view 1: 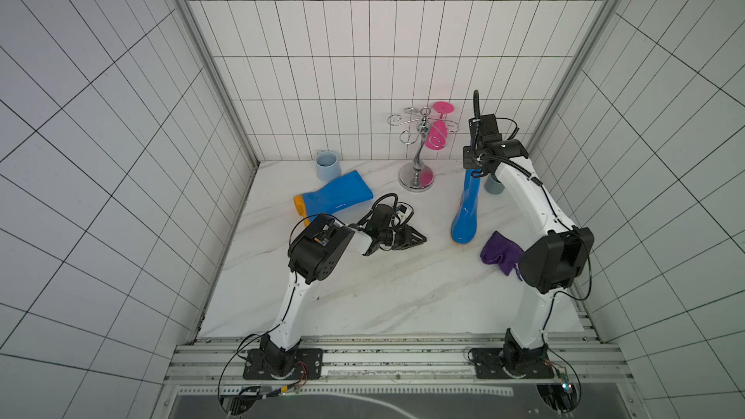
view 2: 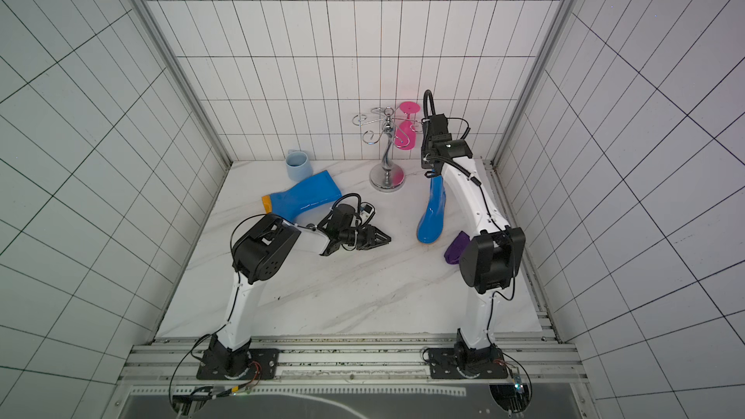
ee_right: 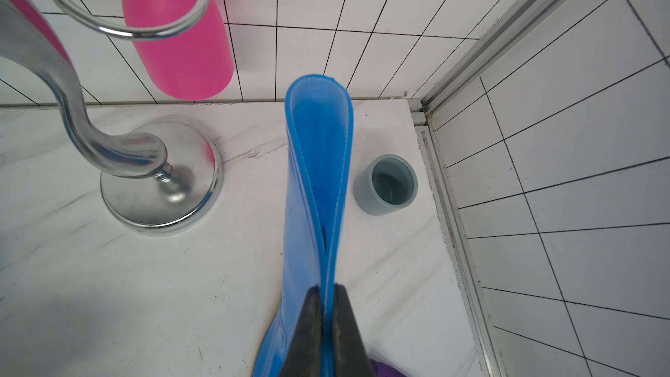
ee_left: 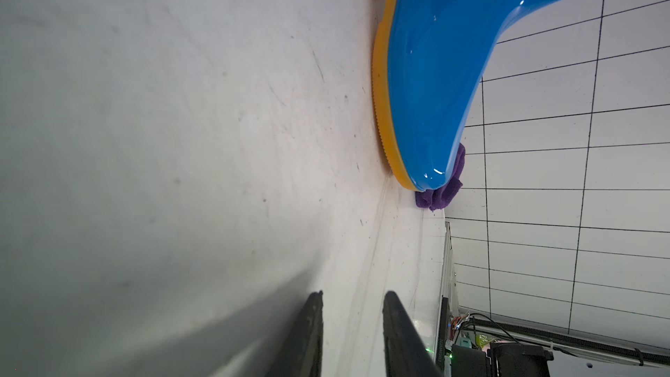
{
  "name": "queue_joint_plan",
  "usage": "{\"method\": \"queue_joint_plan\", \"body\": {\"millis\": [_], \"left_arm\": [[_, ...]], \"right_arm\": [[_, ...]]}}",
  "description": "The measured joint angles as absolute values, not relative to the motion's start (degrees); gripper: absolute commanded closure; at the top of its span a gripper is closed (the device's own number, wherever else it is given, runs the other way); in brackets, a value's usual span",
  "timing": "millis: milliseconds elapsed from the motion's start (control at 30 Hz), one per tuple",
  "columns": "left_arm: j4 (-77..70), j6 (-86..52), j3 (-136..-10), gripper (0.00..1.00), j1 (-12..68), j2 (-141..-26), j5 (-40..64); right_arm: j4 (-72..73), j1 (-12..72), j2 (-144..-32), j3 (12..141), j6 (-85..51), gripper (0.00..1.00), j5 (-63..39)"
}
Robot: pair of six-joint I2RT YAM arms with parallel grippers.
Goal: Wipe the rubber boots with a cloth
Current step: Move the rubber boot to the center of the board.
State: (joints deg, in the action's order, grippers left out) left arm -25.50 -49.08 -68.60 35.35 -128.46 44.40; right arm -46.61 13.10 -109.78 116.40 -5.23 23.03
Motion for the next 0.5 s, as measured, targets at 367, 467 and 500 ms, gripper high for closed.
{"method": "queue_joint_plan", "body": {"millis": [367, 467, 500], "left_arm": [[-20.82, -46.96, -68.38, 0.7, 34.09, -123.5, 42.57], [-18.41, -46.0, -68.34, 0.7, 33.5, -121.84, 41.82], [-17.52, -45.52, -68.34, 0.7, 33.15, -121.16, 41.58]], "right_arm": [[-45.5, 12.73, -109.89, 116.4, 0.12, 0.93, 23.7], [-44.86, 12.71, -109.89, 116.4, 0.54, 0.64, 24.69], [-44.23, 12.71, -109.89, 116.4, 0.95, 0.6, 25.15]]}}
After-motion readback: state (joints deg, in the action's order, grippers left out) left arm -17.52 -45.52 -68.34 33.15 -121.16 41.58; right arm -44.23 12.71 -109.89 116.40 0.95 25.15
